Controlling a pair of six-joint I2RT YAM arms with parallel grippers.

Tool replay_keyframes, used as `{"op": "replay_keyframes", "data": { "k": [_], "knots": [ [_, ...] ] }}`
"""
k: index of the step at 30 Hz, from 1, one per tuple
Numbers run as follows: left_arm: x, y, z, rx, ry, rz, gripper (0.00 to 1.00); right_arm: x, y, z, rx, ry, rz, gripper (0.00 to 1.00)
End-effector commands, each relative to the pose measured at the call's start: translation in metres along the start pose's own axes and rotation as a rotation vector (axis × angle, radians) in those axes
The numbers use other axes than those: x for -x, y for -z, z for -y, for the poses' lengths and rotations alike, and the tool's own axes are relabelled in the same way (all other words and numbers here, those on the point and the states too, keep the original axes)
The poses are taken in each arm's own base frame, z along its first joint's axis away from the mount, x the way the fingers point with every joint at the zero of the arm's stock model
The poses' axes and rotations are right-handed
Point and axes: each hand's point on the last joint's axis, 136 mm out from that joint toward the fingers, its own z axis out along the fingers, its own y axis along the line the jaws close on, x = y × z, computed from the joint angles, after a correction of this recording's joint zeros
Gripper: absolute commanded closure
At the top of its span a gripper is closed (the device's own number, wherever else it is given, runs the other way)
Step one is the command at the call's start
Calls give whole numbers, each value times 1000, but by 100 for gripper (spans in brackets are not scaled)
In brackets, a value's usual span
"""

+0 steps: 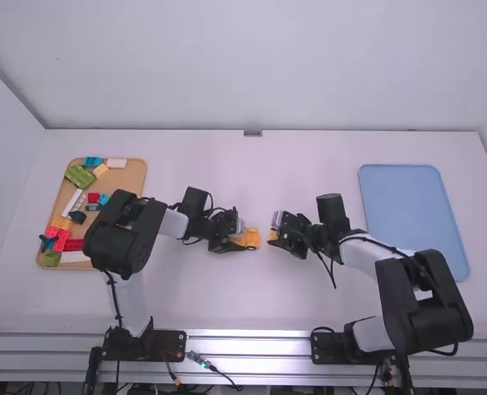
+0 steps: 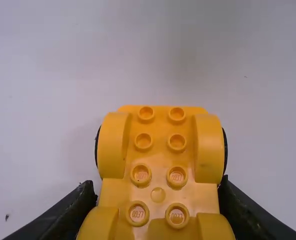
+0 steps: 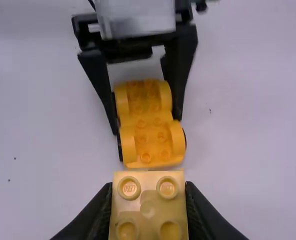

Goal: Assemble lego blocks to make yellow taxi

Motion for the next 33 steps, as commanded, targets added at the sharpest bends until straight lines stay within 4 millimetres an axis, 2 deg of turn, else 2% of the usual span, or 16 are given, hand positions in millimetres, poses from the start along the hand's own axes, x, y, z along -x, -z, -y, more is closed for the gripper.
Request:
{"op": "replay_keyframes", "data": {
  "k": [1,5,9,17,21,25,33],
  "knots": [
    [-5,-7,8,-9,2,-28,59,15,-3,-1,10,64,20,87],
    [-5,-9,10,1,-22,-21,58,17,-7,-5,25,71,24,88],
    [-6,-9,12,5,-28,-14,58,10,-14,1,19,43,28,89],
    [-7,-9,14,-3,-18,-19,48,2,-33,7,70,-2,22,91],
    [-7,-9,14,-2,-19,-18,48,-2,-45,6,128,-4,-10,97],
    [-7,-9,14,-2,-19,-19,48,-4,-52,8,158,-23,-29,98],
    [-7,-9,14,0,-22,-18,49,-12,-63,-5,200,23,-62,100]
  ]
}}
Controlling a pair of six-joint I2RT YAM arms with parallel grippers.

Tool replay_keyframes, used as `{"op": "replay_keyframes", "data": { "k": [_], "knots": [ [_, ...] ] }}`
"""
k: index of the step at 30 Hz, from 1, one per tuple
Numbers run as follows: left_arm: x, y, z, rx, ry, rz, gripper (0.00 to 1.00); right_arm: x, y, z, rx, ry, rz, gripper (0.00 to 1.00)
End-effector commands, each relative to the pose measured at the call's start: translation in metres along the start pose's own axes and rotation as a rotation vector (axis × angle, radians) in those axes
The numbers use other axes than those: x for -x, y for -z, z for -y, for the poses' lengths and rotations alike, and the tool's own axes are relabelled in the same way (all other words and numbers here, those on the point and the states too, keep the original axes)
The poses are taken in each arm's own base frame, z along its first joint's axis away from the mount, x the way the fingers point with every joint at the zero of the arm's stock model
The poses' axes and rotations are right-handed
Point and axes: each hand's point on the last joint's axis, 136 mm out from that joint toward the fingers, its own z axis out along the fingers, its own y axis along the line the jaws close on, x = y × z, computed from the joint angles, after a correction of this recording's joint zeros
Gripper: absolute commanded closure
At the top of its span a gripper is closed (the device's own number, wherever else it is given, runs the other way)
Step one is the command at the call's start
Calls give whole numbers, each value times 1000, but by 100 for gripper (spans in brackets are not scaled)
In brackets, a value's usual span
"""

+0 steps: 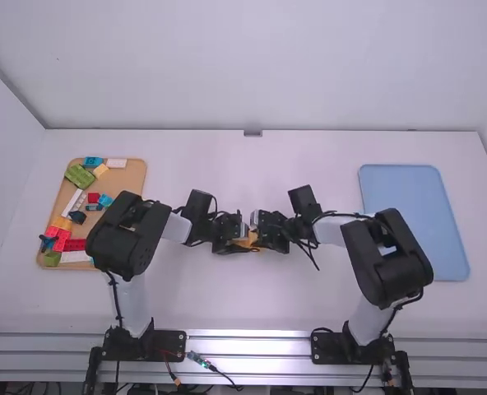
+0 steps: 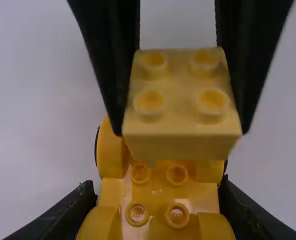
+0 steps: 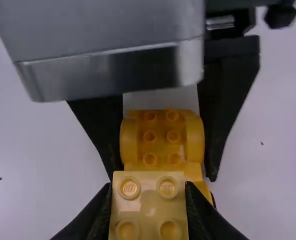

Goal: Assemble lego blocks to make yellow taxi

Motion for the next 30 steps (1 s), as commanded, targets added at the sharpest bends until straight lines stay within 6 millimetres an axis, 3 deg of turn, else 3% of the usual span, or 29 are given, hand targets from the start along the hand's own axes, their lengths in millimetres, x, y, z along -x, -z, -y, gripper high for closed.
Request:
{"op": "replay_keyframes", "data": {
  "k": [1,19,30],
  "knots": [
    [-10,-2,9,-11,20,-31,49,-2,-6,0,14,11,-8,100],
    [-9,-2,8,-12,17,-23,45,-6,-9,12,-58,22,-12,100],
    [-9,-2,7,-9,14,-22,44,-11,-11,3,-41,-10,-25,100]
  ]
}}
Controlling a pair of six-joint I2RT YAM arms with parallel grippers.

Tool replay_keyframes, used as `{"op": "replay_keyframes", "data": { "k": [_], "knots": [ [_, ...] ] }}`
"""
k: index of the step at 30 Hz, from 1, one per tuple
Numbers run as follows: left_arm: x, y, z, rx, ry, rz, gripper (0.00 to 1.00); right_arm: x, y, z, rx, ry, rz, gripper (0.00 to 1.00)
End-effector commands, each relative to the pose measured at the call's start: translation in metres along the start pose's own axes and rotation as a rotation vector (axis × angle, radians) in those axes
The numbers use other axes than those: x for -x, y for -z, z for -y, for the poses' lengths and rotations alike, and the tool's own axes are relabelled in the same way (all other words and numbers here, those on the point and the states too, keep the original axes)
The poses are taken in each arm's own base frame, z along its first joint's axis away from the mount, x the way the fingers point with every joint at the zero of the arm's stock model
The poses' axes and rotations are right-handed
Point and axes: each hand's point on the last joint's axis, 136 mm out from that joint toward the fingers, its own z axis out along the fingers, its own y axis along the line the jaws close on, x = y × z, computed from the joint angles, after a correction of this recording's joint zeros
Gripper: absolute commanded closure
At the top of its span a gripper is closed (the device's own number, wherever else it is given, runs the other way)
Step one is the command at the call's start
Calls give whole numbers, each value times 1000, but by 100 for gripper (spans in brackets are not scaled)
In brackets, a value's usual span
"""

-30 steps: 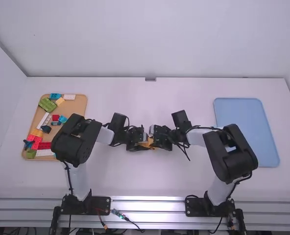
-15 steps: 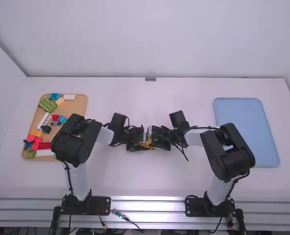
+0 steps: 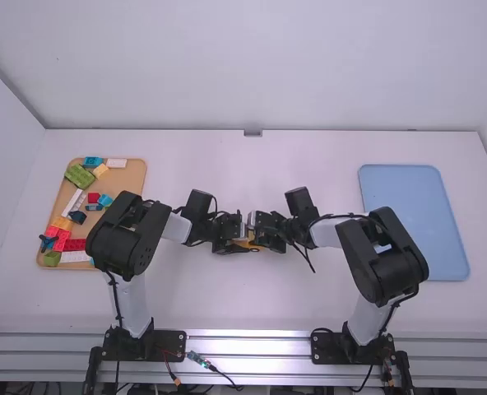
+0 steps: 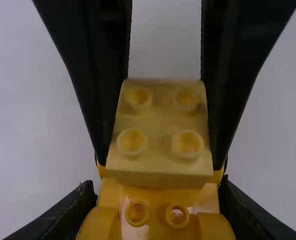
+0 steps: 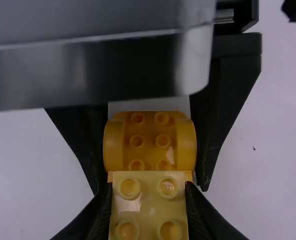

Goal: Assemble lego blocks to make yellow taxi

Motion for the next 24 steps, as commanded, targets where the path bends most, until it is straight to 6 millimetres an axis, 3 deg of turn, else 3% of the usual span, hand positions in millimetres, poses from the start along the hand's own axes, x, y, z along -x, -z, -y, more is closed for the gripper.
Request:
{"op": "replay_keyframes", "data": {
  "k": [1,17,20,24],
  "knots": [
    [-10,-1,7,-8,19,-24,44,-7,-4,-7,21,-29,-14,100],
    [-9,-1,6,-4,14,-22,41,-8,-4,-8,26,-61,-18,99],
    [-8,-2,7,-9,12,-21,40,-8,-4,-8,26,-53,-18,93],
    [-9,-2,7,-6,13,-22,40,-8,-4,-8,26,-50,-17,74]
  ]
}}
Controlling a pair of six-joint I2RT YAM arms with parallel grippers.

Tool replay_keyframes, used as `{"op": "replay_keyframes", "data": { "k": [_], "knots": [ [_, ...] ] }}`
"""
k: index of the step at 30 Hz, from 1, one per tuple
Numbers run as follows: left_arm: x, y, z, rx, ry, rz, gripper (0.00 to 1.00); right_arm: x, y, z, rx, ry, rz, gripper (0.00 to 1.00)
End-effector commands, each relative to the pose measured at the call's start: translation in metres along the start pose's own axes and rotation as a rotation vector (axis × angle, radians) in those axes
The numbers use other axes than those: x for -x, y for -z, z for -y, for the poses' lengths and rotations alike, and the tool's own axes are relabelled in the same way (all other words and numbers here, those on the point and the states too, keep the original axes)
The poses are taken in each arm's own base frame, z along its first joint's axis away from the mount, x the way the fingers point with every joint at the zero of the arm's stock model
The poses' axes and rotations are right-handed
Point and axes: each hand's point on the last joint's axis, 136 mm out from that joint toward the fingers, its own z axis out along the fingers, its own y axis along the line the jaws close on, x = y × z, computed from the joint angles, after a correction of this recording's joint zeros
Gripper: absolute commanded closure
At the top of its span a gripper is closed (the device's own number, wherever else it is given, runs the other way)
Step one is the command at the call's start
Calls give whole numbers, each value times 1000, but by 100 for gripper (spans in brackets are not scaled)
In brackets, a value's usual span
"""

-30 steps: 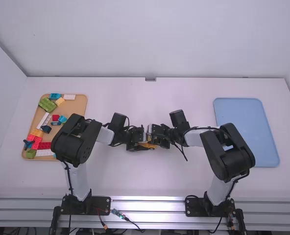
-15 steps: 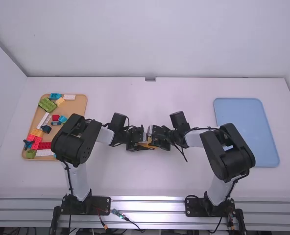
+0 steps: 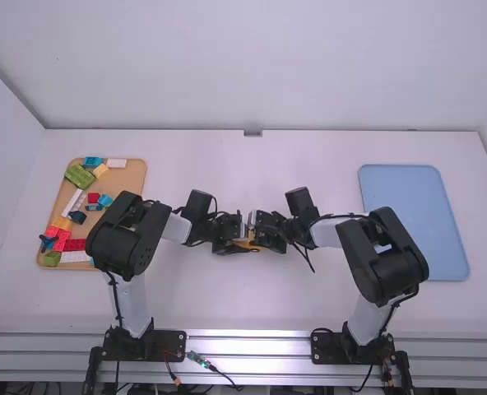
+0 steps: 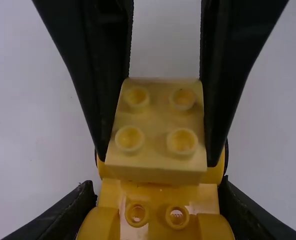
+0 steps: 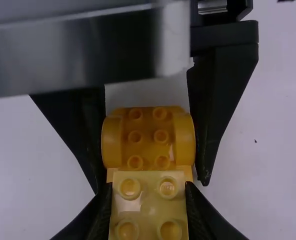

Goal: Assemble lego blocks to make yellow taxi

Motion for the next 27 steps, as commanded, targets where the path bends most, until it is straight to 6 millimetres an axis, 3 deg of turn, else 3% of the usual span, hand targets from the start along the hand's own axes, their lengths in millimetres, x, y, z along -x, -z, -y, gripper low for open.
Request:
{"op": "replay_keyframes", "data": {
  "k": [1,13,14,17,23,27],
  "knots": [
    [-8,-2,7,-9,14,-26,39,-6,-4,-7,25,-18,-8,70],
    [-8,-2,6,-8,15,-25,40,-1,-4,-5,21,-21,12,42],
    [-9,-1,6,-6,17,-26,39,1,-4,-4,18,-15,22,35],
    [-8,-2,7,-10,13,-25,39,7,-3,-2,17,-13,49,31],
    [-8,-2,7,-8,14,-26,38,15,5,1,17,-8,96,32],
    [-8,-3,7,-10,14,-25,38,17,12,4,26,-22,135,53]
  ]
}}
